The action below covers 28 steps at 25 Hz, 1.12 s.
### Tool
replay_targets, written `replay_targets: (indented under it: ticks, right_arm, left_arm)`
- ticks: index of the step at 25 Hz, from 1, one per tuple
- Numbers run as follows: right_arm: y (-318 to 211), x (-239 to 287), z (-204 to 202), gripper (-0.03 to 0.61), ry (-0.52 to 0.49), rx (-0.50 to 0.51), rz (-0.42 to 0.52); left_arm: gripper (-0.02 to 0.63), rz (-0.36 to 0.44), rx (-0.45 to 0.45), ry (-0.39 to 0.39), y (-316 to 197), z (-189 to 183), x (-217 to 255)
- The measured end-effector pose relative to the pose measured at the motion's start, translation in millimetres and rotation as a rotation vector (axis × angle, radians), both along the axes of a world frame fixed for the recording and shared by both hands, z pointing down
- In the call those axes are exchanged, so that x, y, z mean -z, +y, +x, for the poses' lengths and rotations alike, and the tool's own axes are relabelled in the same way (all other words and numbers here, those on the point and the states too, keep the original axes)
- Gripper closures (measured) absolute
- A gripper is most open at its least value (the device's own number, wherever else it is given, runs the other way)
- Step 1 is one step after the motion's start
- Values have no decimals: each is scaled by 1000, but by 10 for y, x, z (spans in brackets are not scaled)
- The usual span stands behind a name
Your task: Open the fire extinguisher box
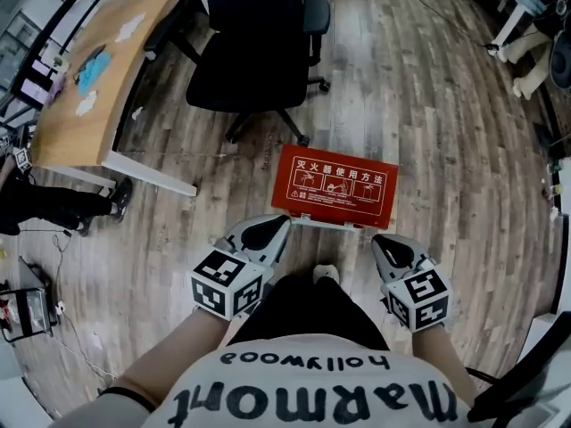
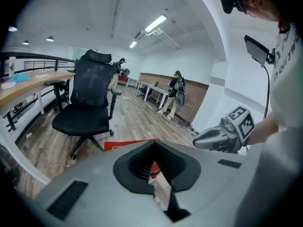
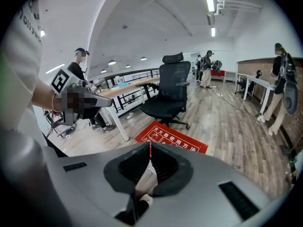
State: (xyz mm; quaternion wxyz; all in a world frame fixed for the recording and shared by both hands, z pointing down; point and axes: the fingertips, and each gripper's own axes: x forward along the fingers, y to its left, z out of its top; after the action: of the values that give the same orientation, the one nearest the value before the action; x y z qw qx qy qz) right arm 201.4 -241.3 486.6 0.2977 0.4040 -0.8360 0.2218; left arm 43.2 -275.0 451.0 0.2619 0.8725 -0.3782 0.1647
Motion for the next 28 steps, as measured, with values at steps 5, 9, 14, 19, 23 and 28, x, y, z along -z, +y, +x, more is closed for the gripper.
replay_targets:
  ticks: [5, 9, 14, 19, 23, 28]
  right_arm:
    - [-119, -212, 15, 565, -65, 37, -37]
    - [-184, -355, -78, 563, -107, 109, -29]
    - [-246, -562, -175, 563, -91, 116, -34]
    - [-358, -739, -270, 563, -56, 79, 6]
    - [-406, -932, -435, 455, -10, 70, -10]
    - [-558, -1261, -642, 411, 106, 50, 9]
  left_arm:
    - [607, -3, 26, -52, -57, 41, -72]
    - [607, -15, 50, -75, -56, 74, -170]
    - [606, -23, 45, -110, -109, 44, -387]
    - [604, -12, -9, -108, -253, -72, -662]
    - [603, -21, -55, -79, -377, -218, -807]
    - [537, -55, -52, -71, -551, -557, -1122]
